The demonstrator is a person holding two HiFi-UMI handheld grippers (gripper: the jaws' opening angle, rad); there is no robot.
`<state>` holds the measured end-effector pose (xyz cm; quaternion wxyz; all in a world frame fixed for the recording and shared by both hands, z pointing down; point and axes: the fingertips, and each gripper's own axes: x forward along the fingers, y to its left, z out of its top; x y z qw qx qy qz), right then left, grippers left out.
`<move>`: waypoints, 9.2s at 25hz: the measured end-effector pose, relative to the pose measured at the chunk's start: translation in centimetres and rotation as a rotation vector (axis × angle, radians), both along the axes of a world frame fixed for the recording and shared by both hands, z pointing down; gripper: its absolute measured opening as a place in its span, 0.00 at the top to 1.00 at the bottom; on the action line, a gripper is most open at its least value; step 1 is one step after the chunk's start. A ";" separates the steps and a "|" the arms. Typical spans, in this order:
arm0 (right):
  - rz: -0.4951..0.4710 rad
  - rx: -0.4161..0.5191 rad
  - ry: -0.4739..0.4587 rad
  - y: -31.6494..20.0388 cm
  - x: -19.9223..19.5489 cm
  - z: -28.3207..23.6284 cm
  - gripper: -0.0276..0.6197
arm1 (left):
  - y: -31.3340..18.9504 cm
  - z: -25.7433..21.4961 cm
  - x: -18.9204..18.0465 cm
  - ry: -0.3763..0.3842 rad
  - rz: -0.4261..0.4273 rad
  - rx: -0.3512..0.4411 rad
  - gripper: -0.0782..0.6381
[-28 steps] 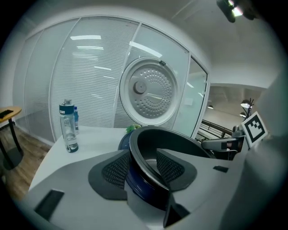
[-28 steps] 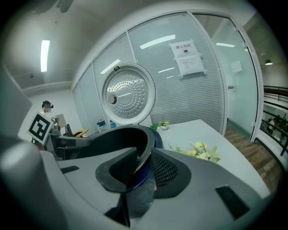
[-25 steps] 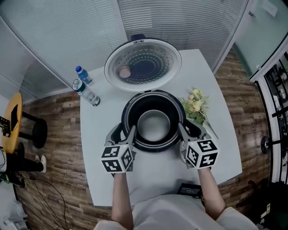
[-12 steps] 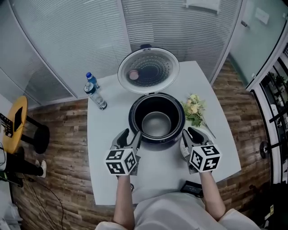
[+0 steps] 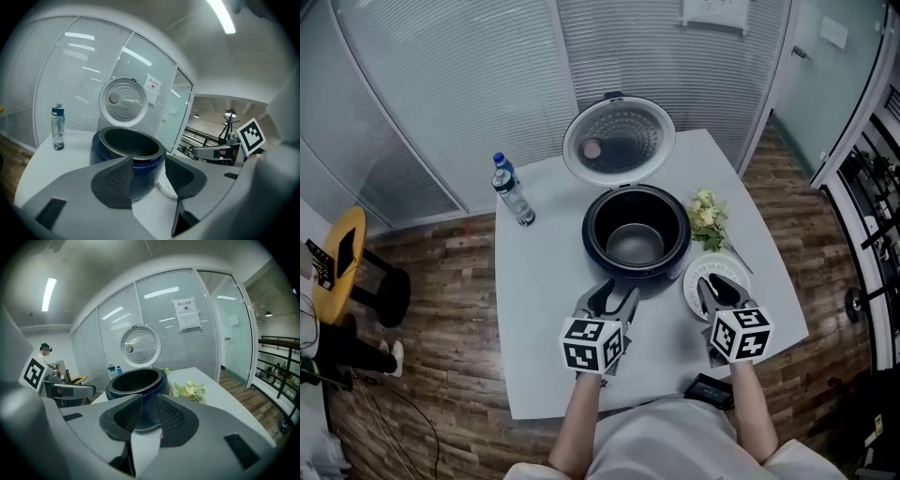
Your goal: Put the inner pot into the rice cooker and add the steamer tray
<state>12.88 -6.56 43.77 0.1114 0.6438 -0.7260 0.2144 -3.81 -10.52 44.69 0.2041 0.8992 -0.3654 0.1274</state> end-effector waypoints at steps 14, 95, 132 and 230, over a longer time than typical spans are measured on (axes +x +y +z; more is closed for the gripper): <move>0.081 -0.096 0.035 5.9 4.0 3.6 0.79 | 4.5 3.0 4.3 0.007 0.101 -0.070 0.60; 0.043 -0.363 -0.211 2.7 22.0 17.9 0.84 | 2.2 17.8 19.1 -0.107 0.010 -0.460 0.79; 0.155 0.012 -0.272 3.9 17.7 0.0 0.85 | 1.3 -2.6 15.4 0.139 0.111 -0.108 0.81; -0.207 -0.072 0.233 -17.6 0.4 3.0 0.85 | -13.8 2.9 -0.8 -0.419 -0.109 0.066 0.69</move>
